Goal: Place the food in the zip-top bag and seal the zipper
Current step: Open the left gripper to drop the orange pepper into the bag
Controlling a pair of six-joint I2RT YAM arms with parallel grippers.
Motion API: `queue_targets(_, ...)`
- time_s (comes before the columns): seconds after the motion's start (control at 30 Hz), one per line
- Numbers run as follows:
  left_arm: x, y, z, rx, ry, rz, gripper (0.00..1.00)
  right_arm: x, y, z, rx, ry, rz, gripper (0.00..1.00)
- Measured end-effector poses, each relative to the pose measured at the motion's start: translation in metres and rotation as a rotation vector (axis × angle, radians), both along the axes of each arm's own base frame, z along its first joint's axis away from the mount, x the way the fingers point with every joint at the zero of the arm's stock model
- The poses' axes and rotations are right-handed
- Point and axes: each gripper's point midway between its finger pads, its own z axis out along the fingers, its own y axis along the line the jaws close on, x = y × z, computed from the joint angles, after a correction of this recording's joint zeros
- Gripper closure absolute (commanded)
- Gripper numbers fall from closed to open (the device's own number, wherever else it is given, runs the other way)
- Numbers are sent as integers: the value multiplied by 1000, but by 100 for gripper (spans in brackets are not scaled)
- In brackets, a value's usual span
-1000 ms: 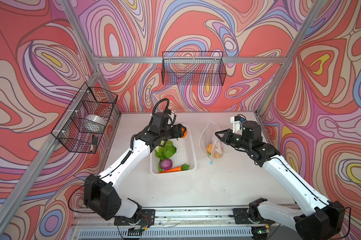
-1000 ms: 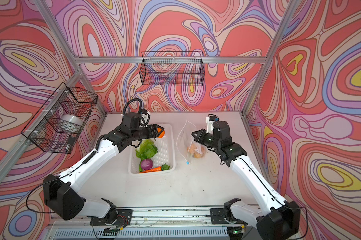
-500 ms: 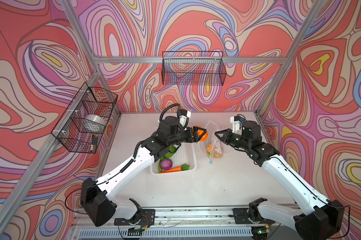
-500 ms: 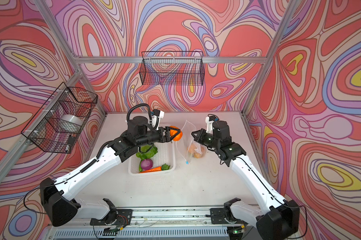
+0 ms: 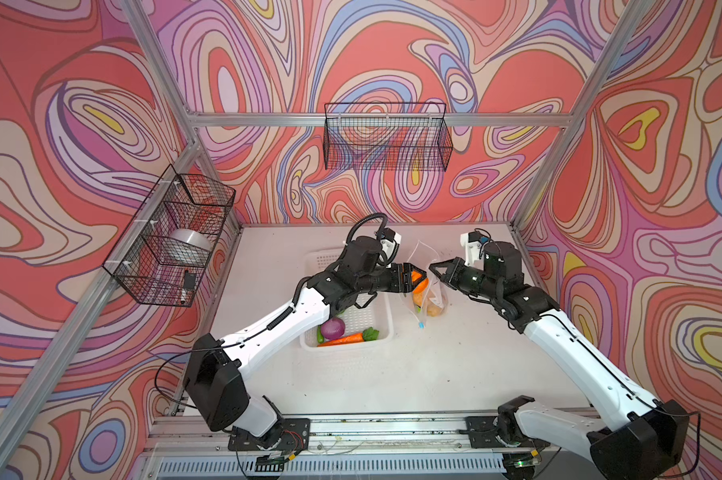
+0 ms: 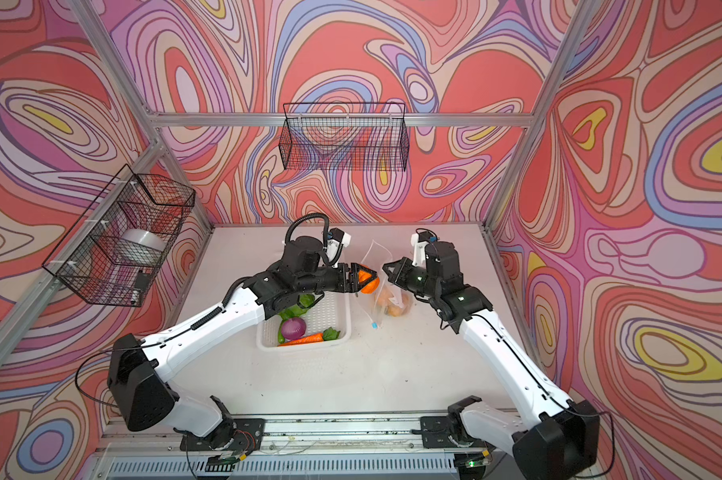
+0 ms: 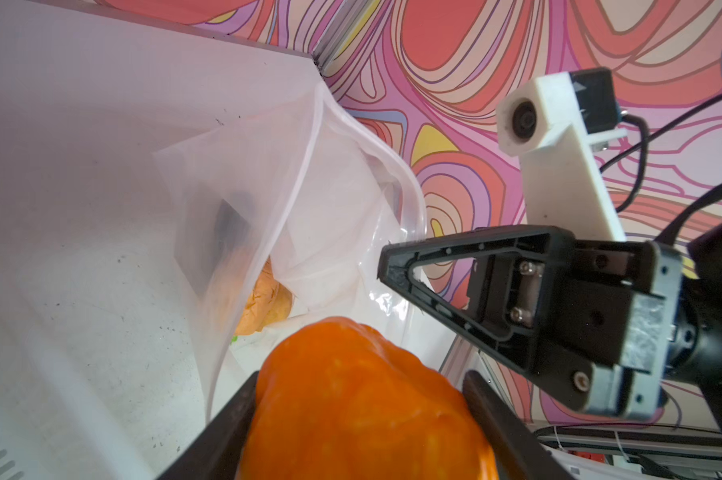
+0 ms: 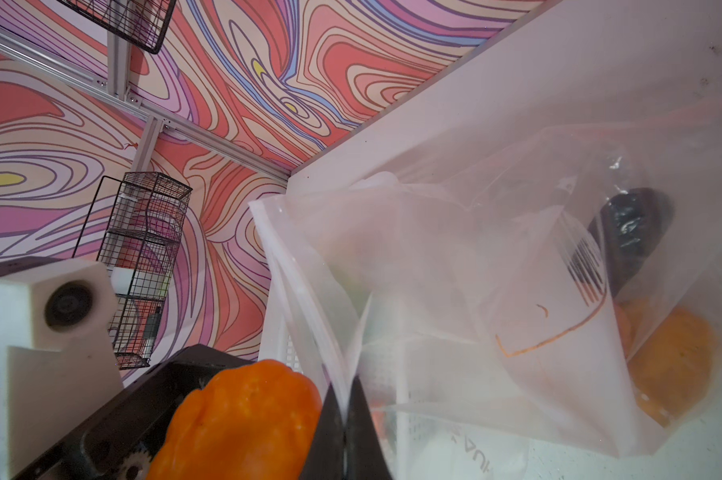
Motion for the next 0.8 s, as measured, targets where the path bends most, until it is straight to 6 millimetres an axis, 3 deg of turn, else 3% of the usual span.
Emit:
queue_targets(0.4,33,6,-39,293,-53,116,37,-6,-1,10,13,-25,7,100)
queue_targets(0.8,38,2,-66,515,-78,136,16,-8,3,11,24,-27,30,100)
